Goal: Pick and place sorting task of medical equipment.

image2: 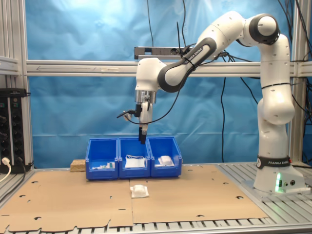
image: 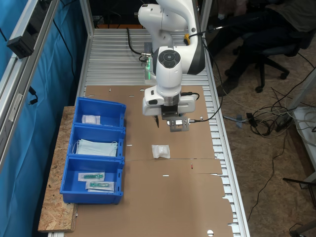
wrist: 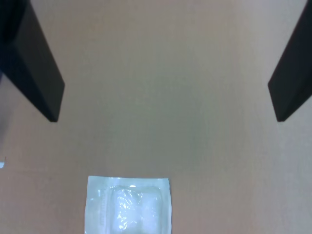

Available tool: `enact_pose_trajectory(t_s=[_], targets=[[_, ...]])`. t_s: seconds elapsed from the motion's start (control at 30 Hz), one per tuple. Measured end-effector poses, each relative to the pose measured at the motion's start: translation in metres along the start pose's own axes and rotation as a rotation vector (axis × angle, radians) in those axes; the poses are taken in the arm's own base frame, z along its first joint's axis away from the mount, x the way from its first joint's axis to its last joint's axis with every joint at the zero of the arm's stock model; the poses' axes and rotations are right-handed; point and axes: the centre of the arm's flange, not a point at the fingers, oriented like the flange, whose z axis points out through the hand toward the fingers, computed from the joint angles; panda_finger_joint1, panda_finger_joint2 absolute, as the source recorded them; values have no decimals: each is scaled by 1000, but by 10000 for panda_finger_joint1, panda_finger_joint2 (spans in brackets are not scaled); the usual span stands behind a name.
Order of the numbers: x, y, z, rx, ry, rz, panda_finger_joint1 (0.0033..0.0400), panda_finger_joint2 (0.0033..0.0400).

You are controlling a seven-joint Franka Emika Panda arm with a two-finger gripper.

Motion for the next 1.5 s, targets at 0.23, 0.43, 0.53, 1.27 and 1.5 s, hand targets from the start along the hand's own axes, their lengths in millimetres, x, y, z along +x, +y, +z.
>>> enact_pose_trajectory(t_s=[0.23,0.43,0.53,1.27,1.5], targets=[[1,1,0,0,0,2,400,400],[1,1,0,0,0,3,400,400],[1,1,0,0,0,3,400,400],[3,4,2,-2,-3,9,400,400],[8,9,22,-13,-30,23,400,400]])
